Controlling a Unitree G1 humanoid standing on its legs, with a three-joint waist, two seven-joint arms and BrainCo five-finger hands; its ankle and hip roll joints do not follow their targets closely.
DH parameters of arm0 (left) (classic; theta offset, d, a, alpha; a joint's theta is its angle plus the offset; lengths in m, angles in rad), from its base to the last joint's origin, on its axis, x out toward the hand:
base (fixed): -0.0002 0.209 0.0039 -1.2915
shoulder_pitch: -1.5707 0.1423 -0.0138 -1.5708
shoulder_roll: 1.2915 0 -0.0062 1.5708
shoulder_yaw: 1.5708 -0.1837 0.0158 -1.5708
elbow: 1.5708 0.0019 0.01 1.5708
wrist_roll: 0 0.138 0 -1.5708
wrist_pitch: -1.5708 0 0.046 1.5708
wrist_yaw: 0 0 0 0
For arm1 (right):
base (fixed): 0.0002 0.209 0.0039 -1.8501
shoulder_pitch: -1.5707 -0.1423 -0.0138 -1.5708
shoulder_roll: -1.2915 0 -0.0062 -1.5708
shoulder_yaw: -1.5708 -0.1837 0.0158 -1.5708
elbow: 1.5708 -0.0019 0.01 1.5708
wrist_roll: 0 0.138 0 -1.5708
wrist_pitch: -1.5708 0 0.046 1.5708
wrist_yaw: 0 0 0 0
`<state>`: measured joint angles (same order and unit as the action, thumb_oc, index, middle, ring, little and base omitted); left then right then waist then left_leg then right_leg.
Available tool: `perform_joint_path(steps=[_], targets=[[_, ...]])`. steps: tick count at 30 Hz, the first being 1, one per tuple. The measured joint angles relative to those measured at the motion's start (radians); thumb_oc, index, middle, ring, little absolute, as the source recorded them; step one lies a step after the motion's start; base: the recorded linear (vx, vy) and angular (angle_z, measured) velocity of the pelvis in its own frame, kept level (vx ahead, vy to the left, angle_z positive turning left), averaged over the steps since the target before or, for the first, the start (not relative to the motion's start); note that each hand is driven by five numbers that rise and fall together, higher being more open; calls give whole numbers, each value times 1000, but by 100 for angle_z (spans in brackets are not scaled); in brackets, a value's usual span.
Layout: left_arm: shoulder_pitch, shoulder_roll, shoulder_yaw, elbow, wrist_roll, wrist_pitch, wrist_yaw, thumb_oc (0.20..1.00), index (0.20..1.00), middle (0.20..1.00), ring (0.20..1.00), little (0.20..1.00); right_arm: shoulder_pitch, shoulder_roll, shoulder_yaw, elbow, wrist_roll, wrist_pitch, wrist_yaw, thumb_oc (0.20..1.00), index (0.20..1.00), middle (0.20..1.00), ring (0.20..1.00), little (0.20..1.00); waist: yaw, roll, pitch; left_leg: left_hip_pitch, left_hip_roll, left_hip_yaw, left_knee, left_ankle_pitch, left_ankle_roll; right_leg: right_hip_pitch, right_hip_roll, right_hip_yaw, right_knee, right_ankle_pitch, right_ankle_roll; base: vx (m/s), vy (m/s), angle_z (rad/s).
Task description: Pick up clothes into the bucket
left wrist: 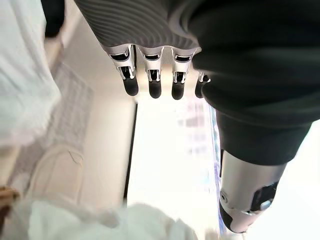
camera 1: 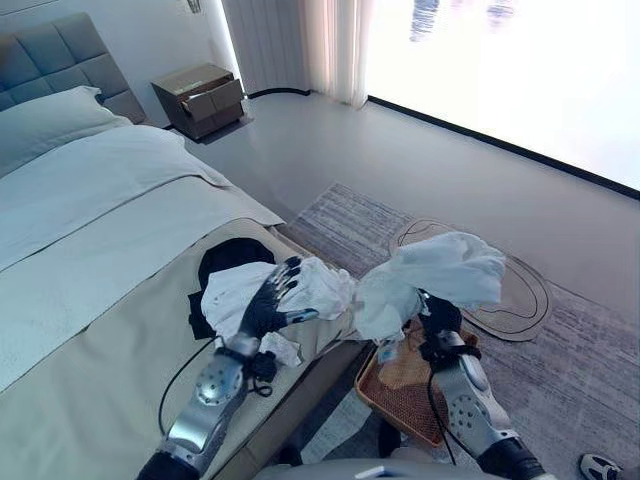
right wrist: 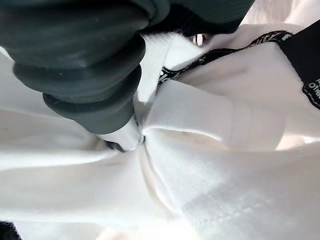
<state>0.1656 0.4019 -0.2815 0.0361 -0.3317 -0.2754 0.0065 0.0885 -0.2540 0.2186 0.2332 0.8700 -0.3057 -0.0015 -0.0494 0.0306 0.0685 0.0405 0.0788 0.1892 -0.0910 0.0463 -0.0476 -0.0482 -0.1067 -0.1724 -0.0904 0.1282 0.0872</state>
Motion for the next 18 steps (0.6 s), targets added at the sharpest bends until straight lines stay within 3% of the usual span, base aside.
perform_joint_path(steps=[3,7,9,15,18], targets=[[41,-3,58,36,0,-13,13,1000,1000,1000,1000,1000,70,-7,-74,4,-38,-5,-4,200,200,200,200,200,10,-1,-2,-2,0,-2,0,-2,-2,-1,0,-1,0,-2,0,-9,1,1],[94,-10,146,46,-1,-51,43,1000,1000,1000,1000,1000,124,-69,-143,45,-200,-13,-49,200,200,200,200,200,13,-6,4,-55,-5,-18,17,3,1,-35,-7,-10,3,0,3,-151,18,10],[92,-9,160,47,-1,-73,67,1000,1000,1000,1000,1000,112,-95,-181,102,-283,-19,-85,200,200,200,200,200,14,-10,38,-100,-10,-32,37,16,1,-73,-17,-25,21,5,10,-313,40,20],[-43,-3,158,26,1,-129,152,1000,1000,1000,1000,1000,-118,-111,-202,294,-390,-32,-195,200,200,200,200,200,19,-1,248,-267,-26,-70,159,10,2,-252,-63,-38,199,-33,1,-213,35,18],[-81,3,160,-6,1,-146,184,1000,1000,1000,1000,1000,-219,-113,-202,350,-421,-33,-250,200,200,200,200,200,25,5,299,-363,-31,-82,216,5,-1,-353,-81,-35,276,-54,6,-132,19,10]])
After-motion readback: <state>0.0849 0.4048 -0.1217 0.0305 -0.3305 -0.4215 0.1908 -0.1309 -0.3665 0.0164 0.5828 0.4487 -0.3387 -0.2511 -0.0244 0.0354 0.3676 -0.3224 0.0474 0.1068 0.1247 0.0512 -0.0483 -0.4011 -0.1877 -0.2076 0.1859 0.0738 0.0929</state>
